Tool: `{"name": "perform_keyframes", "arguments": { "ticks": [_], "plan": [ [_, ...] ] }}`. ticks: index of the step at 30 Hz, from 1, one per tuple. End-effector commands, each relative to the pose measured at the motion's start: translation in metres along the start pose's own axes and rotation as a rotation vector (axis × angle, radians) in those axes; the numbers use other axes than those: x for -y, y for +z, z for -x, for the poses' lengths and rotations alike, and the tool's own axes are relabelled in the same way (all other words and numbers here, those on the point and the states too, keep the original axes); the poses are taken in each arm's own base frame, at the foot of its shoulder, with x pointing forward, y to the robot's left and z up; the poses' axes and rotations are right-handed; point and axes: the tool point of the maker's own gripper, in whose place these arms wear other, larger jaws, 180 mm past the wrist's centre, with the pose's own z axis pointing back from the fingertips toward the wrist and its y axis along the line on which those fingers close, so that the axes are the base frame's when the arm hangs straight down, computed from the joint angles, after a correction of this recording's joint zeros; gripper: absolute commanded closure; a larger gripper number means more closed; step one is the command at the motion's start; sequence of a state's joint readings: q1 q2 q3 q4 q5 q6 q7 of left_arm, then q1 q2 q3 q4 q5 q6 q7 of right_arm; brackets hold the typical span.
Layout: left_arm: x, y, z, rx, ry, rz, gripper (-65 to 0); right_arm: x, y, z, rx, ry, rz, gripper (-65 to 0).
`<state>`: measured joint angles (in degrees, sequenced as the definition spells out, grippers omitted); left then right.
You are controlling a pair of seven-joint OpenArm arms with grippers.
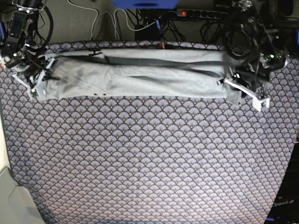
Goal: Fold the T-shirt properly
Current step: 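Move the left gripper to the strip's middle and grasp its end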
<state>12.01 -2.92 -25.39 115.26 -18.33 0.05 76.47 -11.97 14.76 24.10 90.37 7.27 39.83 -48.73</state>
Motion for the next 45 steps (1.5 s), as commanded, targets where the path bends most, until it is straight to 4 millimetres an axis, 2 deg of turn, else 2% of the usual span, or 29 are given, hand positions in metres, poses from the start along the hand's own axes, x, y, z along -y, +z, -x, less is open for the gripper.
{"name": "perform_keyframes", "arguments": {
  "ticks": [1, 7, 13, 18, 20, 25, 30, 33, 36, 45],
  "plan": [
    [0.014, 0.001, -0.003, 0.019, 0.017, 0.040, -0.4, 0.002, 0.001, 0.000, -0.005, 0.010, 0.003, 0.0],
    [0.094, -0.007, 0.017, -0.007, 0.010, 0.220, -0.4, -0.008, -0.002, -0.003, -0.008, 0.037, -0.022, 0.0],
    [0.141, -0.005, 0.032, -0.022, -0.027, 0.330, -0.4, -0.014, -0.004, -0.004, -0.010, 0.050, -0.035, 0.0],
    [0.165, -0.001, 0.049, -0.061, -0.081, 0.384, -0.4, -0.014, -0.004, -0.004, -0.011, 0.050, -0.035, 0.0],
    [0.166, -0.004, 0.050, -0.063, -0.101, 0.370, -0.4, -0.014, -0.004, -0.004, -0.012, 0.050, -0.036, 0.0],
    [0.181, -0.003, 0.035, 0.022, -0.132, 0.390, -0.4, -0.015, -0.005, -0.001, -0.017, 0.050, -0.038, 0.0],
    [0.202, -0.011, 0.026, 0.025, -0.174, 0.426, -0.4, -0.015, -0.004, 0.001, -0.024, 0.050, -0.039, 0.0],
    [0.206, -0.024, 0.031, -0.013, -0.180, 0.428, -0.4, -0.015, -0.004, 0.002, -0.027, 0.051, -0.039, 0.0],
    [0.222, -0.031, 0.041, -0.051, -0.225, 0.453, -0.4, -0.015, -0.004, 0.002, -0.030, 0.051, -0.038, 0.0],
    [0.243, -0.024, 0.058, -0.079, -0.287, 0.502, -0.4, -0.016, -0.004, 0.003, -0.031, 0.051, -0.039, 0.0]
  ]
}}
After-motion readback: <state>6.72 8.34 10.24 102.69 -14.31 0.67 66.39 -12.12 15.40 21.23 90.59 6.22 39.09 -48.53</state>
